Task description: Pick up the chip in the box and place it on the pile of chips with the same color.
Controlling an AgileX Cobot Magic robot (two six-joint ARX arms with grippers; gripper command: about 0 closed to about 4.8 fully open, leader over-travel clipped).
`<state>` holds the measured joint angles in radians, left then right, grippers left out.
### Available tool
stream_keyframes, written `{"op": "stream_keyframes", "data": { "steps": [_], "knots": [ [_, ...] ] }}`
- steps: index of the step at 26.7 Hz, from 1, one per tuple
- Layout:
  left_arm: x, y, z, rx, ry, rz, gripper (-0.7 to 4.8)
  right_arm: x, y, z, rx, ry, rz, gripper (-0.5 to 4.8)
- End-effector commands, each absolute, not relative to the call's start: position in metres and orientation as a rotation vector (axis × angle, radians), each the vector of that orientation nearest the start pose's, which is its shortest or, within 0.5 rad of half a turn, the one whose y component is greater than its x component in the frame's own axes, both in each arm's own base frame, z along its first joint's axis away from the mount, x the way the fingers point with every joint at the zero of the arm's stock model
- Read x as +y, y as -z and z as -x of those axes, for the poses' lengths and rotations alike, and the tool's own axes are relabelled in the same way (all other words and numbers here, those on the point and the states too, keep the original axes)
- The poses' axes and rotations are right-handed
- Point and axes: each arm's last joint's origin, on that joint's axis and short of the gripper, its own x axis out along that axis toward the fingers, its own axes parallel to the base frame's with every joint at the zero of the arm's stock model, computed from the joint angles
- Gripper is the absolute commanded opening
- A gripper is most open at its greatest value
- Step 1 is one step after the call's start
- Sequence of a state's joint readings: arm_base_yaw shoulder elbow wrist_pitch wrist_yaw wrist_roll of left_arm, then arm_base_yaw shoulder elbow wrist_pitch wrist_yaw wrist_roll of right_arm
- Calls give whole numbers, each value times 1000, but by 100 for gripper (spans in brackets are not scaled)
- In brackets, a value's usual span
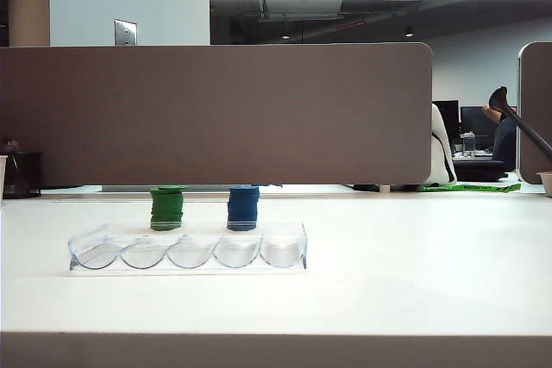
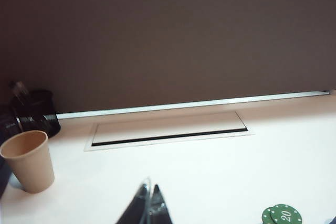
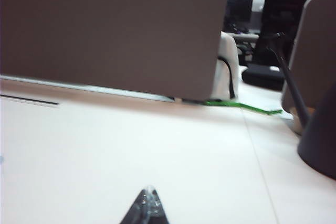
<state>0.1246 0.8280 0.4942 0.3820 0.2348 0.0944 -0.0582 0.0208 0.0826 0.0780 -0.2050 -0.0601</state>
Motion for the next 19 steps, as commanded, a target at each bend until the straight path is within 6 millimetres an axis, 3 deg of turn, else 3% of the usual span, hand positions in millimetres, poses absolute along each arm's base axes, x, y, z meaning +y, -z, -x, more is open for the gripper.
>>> {"op": "stream_keyframes", "data": {
  "steps": [1,14,19],
  "knots": [
    [16,-282,-180,-53,101,-110,-5,3,-199,-92,-160,-166,70,-5],
    [12,-284,-147,4,99,-144,-5,8,-186,-96,-169,-103,50,-5],
    [10,-274,-131,-16,105,-139,-6,7,-186,-96,-170,-87,50,-5]
  ]
}}
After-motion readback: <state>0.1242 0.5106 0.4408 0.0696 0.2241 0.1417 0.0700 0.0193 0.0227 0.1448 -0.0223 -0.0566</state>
